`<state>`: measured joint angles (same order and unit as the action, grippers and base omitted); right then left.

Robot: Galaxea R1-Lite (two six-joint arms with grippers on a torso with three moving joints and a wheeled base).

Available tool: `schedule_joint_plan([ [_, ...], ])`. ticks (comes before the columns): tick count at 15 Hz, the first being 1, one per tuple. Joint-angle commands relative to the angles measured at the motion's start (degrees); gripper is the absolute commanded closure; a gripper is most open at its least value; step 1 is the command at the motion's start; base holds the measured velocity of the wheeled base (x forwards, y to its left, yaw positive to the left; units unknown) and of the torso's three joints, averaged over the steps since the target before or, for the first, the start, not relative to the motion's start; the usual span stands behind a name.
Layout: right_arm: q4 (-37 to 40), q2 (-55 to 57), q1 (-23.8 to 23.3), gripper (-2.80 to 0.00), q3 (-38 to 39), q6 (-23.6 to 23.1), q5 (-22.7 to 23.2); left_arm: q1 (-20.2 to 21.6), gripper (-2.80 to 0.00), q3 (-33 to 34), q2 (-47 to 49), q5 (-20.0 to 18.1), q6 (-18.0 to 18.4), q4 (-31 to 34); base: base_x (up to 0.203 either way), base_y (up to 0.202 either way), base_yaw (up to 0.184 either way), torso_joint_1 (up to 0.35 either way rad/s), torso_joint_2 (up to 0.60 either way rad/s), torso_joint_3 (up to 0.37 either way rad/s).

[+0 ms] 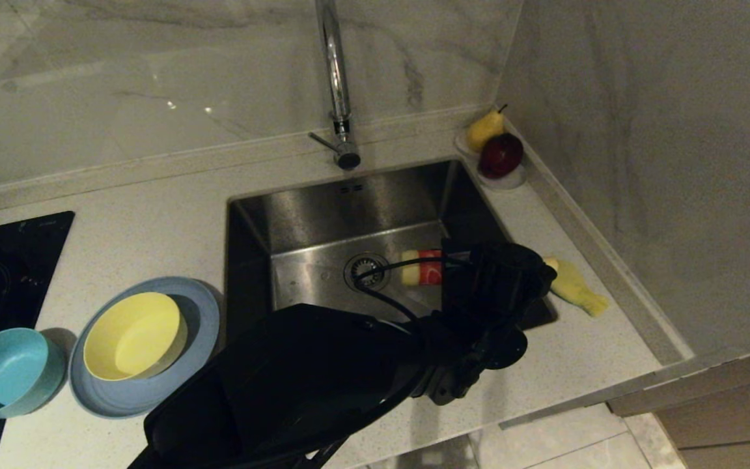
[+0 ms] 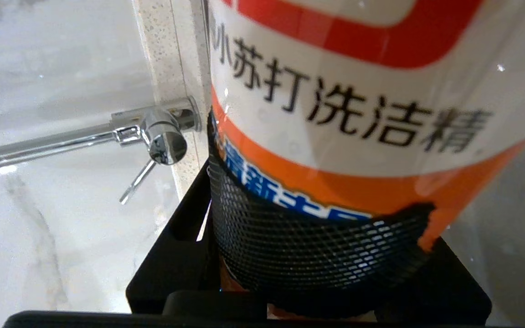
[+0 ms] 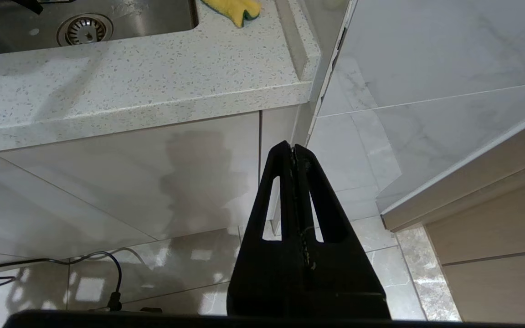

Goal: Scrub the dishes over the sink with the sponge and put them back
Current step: Squeeze it onto the sponge

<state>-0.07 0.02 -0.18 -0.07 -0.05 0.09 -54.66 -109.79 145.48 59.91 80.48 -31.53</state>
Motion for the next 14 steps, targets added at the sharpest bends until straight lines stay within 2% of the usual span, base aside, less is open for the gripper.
schedule_joint_plan([
  [1,0.0,0.0,0.0,0.0,0.0,0.0,0.0,-0.2,0.0,0.0,0.2,0.2,1.1,-0.3,0.0,0.0,0.0,0.0,0.0,0.0],
  [3,0.0,0.0,0.0,0.0,0.0,0.0,0.0,-0.1,0.0,0.0,0.0,-0.8,2.1,-0.4,0.0,0.0,0.0,0.0,0.0,0.0],
  [4,0.0,0.0,0.0,0.0,0.0,0.0,0.0,-0.2,0.0,0.0,-0.2,-1.7,4.6,-0.7,0.0,0.0,0.0,0.0,0.0,0.0],
  [6,0.0,0.0,0.0,0.0,0.0,0.0,0.0,-0.1,0.0,0.0,-0.2,-1.9,6.2,-1.6,0.0,0.0,0.0,0.0,0.0,0.0],
  [14,0.0,0.0,0.0,0.0,0.1,0.0,0.0,-0.2,0.0,0.0,0.3,-2.6,7.4,-2.4,0.0,0.0,0.0,0.0,0.0,0.0],
])
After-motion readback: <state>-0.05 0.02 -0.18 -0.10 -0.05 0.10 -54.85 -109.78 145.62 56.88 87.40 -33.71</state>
